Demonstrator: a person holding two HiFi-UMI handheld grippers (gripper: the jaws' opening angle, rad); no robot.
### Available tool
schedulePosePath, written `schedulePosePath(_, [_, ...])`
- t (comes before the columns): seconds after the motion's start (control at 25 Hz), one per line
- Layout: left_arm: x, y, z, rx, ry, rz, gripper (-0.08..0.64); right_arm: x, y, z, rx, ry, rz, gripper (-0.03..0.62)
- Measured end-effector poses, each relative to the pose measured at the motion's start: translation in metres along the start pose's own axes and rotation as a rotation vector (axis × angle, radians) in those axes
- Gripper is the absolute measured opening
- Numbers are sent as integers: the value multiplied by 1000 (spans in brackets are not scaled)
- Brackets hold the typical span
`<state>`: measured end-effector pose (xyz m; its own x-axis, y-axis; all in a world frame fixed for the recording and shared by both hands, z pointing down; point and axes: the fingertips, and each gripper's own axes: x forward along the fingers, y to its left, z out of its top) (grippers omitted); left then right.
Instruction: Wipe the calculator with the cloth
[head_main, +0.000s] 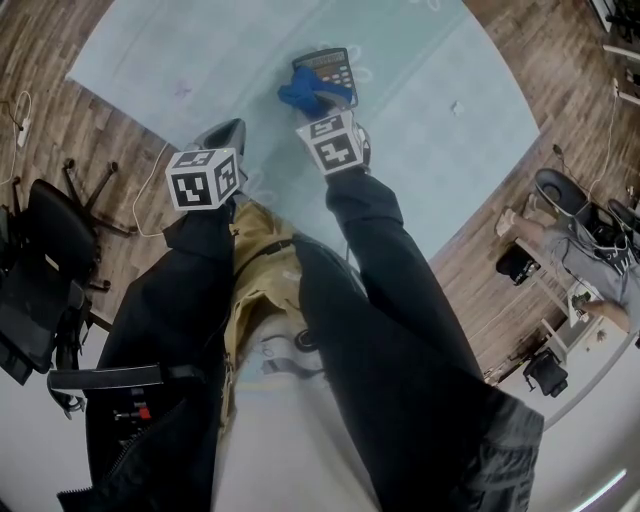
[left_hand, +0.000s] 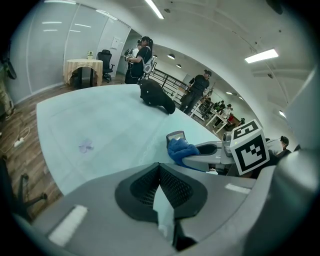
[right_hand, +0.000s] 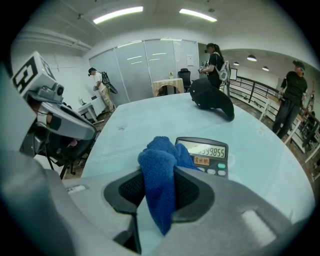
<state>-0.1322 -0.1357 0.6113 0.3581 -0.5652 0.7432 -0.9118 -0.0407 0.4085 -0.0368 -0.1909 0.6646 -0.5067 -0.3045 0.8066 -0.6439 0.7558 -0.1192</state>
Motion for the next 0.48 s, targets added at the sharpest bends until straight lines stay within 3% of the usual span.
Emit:
schedulePosePath(0.2, [-12,-3,-1,5,-24,1,-5,-16,27,2,49,-35,63,126])
schedulePosePath(0.48, [-36,-14,5,23,-71,-20,-5,-68,44,13,157,-168,34,126])
